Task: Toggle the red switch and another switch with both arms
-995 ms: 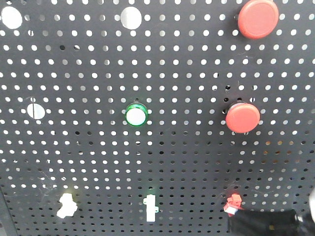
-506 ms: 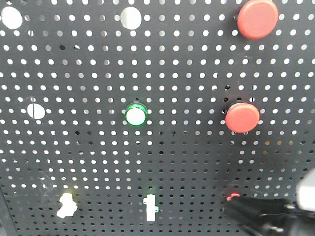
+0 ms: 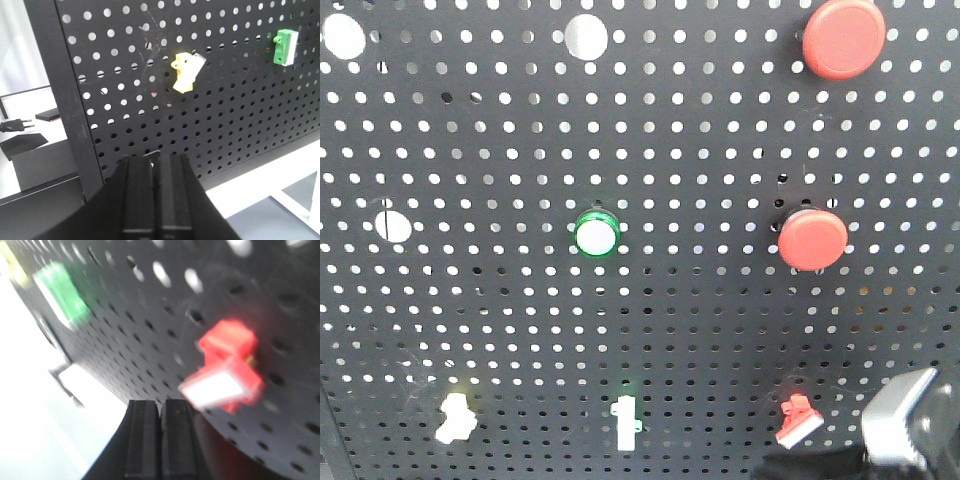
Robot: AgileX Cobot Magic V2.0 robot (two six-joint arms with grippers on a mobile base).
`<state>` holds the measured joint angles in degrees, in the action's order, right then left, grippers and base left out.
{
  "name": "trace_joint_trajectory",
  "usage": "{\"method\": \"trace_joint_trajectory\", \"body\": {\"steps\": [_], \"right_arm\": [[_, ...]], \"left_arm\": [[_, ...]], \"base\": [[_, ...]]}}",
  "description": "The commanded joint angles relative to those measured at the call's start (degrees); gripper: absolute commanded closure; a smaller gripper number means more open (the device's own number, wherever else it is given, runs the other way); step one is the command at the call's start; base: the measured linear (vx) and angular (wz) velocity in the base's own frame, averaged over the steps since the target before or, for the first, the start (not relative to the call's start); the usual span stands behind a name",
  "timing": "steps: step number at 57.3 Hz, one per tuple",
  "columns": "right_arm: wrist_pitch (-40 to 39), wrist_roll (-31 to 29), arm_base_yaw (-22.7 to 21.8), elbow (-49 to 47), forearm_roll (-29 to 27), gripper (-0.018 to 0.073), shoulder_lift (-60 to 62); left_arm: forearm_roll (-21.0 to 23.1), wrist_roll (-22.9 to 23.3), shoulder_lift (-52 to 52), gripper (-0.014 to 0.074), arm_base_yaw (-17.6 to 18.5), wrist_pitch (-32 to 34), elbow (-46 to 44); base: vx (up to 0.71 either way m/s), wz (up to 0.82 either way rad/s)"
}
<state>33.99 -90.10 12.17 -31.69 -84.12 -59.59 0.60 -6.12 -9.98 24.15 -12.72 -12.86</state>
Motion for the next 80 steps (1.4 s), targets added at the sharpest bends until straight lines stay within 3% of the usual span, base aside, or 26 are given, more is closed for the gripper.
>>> {"method": "trace_joint_trajectory", "body": {"steps": [1,8,14,26,33,42,51,80], "right_arm": [[1.9,0.4,-0.3,-1.5,-0.4,0.0567,3.9],[0.4,2.9,-0.3,-1.5,2.7,0.0567,10.0],[-1.7,9.0,-0.3,-1.5,10.4,0.0567,17.1],[-6.8,29.4,-0.3,-1.5,35.1,0.0567,30.8],[-7.3,44.0,-0.3,-1.5,48.2,0.0567,36.4],[-7.9,59.0,-0.3,-1.5,59.7,0.0567,38.6],[-6.8,67.0,-0.3,-1.5,60.8,0.0567,38.6],[-6.5,67.2,-0.3,-1.5,60.8,0.0567,38.6]], "left_arm": [[0.2,0.1,-0.5,0.0594,-0.1,5.1,-1.5],[0.2,0.1,-0.5,0.0594,-0.1,5.0,-1.5],[0.2,0.1,-0.5,0.0594,-0.1,4.9,-1.5],[0.2,0.1,-0.5,0.0594,-0.1,3.8,-1.5],[0.6,0.3,-0.5,0.0594,-0.1,-0.6,-1.5],[0.6,0.3,-0.5,0.0594,-0.1,-5.6,-1.5],[0.6,0.3,-0.5,0.0594,-0.1,-7.3,-1.5],[0.6,0.3,-0.4,0.0594,-0.1,-7.5,-1.4]], "base": [[0.0,0.0],[0.0,0.0],[0.0,0.0],[0.0,0.0],[0.0,0.0],[0.0,0.0],[0.0,0.0],[0.0,0.0]]}}
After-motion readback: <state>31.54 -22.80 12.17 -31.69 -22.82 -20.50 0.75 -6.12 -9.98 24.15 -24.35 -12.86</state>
